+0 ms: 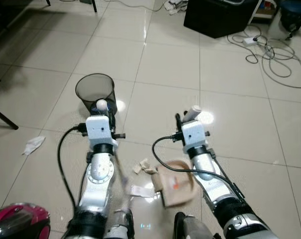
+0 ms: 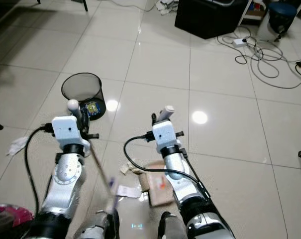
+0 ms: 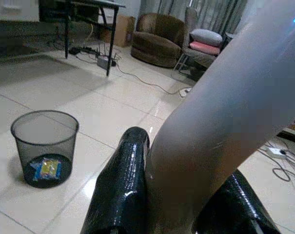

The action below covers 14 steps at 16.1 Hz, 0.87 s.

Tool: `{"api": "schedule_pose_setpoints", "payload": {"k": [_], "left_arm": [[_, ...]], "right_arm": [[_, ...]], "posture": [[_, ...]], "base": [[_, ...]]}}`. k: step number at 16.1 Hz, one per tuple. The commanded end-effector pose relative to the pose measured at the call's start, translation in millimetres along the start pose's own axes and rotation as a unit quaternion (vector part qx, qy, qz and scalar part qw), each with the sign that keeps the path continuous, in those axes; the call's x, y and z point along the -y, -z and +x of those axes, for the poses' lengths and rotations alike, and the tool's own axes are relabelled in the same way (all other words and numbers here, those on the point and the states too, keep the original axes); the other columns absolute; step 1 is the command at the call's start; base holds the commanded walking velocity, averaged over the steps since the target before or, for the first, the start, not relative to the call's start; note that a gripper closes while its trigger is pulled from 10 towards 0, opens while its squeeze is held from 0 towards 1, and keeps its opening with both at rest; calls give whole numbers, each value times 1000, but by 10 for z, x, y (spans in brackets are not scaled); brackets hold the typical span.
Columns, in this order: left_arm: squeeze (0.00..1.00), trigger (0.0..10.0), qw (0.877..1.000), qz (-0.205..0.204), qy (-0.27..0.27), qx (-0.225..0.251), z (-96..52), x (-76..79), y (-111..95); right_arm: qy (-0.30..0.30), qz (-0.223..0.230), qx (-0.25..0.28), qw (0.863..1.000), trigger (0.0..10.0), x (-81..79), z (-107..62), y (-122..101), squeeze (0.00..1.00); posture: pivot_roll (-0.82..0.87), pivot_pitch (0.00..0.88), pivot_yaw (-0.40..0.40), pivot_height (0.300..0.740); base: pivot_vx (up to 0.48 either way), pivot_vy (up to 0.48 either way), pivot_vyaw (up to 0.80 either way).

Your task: Sweep floor

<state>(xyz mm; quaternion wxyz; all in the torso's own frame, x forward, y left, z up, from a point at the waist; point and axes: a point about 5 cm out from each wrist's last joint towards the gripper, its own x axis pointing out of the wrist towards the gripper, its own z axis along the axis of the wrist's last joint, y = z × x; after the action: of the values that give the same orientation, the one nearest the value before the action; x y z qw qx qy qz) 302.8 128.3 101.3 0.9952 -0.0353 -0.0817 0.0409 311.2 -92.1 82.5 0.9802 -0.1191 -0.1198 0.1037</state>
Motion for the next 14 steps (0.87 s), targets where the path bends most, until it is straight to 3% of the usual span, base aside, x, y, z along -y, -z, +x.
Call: {"api": "schedule_pose_setpoints", "payload": {"k": [1, 3, 6, 10, 14], "left_arm": [[0, 10000, 998, -49, 18, -22, -19, 143, 73], [0, 10000, 996, -81, 44, -22, 33, 320, 61], [0, 10000, 992, -106, 67, -15, 105, 464, 25], [0, 10000, 993, -80, 87, 5, 145, 351, -24], [0, 10000, 987, -113, 105, 39, 167, 258, -186]], "right_arm": [[2, 3, 25, 1000, 10000, -7, 36, -75, 0], [4, 6, 27, 1000, 10000, -6, 19, -62, 0], [3, 13, 23, 1000, 10000, -2, -27, -35, 0], [-2, 12, 10, 1000, 10000, -7, -119, 45, 0], [26, 31, -5, 999, 10000, 100, -164, 104, 0]], "posture": [[17, 263, -8, 740], [-1, 259, 0, 740], [-15, 254, 4, 740], [-12, 246, 7, 740], [-7, 229, 6, 740]], "base": [[0, 0, 0], [0, 0, 0], [0, 0, 0], [0, 0, 0], [0, 0, 0]]}}
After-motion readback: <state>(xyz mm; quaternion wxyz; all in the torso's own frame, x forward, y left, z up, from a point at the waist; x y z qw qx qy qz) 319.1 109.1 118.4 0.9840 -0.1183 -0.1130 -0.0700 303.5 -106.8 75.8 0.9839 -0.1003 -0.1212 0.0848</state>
